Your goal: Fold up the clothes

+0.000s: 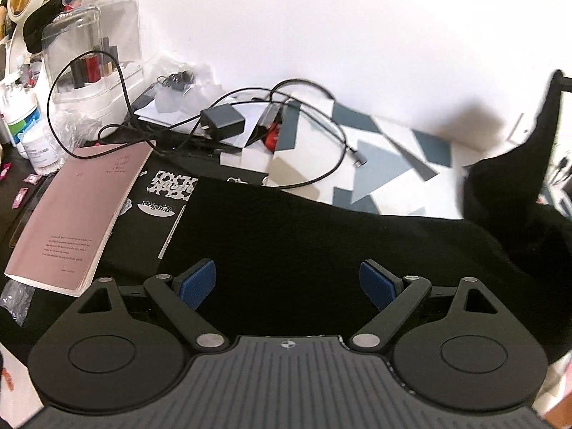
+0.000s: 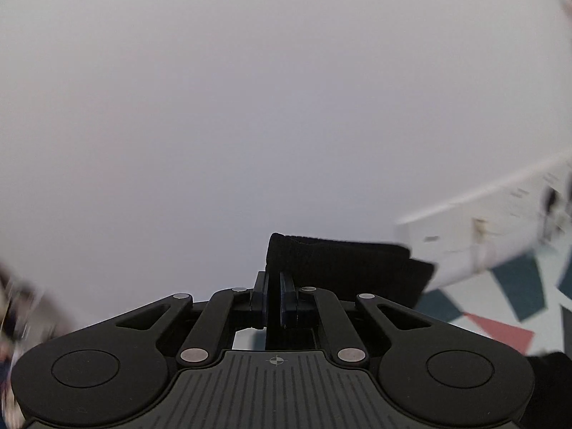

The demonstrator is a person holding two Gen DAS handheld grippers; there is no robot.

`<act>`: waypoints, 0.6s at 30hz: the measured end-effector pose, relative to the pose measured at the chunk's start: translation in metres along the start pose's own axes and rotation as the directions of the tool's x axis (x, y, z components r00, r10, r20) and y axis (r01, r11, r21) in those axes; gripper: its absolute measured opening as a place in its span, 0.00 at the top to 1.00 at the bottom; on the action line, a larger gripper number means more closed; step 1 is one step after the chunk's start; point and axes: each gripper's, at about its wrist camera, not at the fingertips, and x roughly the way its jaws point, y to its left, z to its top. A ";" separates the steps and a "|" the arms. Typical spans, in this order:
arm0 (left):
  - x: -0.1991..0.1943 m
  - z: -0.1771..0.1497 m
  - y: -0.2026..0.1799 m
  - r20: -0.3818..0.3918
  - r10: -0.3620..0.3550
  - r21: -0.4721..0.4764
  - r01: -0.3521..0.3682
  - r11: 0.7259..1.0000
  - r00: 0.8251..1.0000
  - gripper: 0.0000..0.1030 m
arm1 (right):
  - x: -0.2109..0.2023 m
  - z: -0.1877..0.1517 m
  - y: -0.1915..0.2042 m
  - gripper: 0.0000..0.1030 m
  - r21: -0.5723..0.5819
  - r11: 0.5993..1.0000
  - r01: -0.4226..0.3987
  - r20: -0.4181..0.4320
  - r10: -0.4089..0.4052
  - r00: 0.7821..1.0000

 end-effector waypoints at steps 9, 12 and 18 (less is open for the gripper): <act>-0.038 -0.026 0.035 0.025 -0.104 -0.027 0.105 0.994 0.994 0.13 | 0.030 -0.105 0.200 1.00 -0.306 0.859 -0.411 -0.372 0.289 0.882; -0.041 -0.036 0.051 0.012 -0.084 -0.061 0.084 0.995 0.996 0.13 | 0.045 -0.161 0.268 1.00 -0.370 0.789 -0.490 -0.498 0.277 0.822; -0.049 -0.043 0.073 0.034 -0.109 -0.142 0.113 0.983 0.993 0.13 | 0.077 -0.203 0.305 0.83 -0.452 0.781 -0.431 -0.535 0.149 0.832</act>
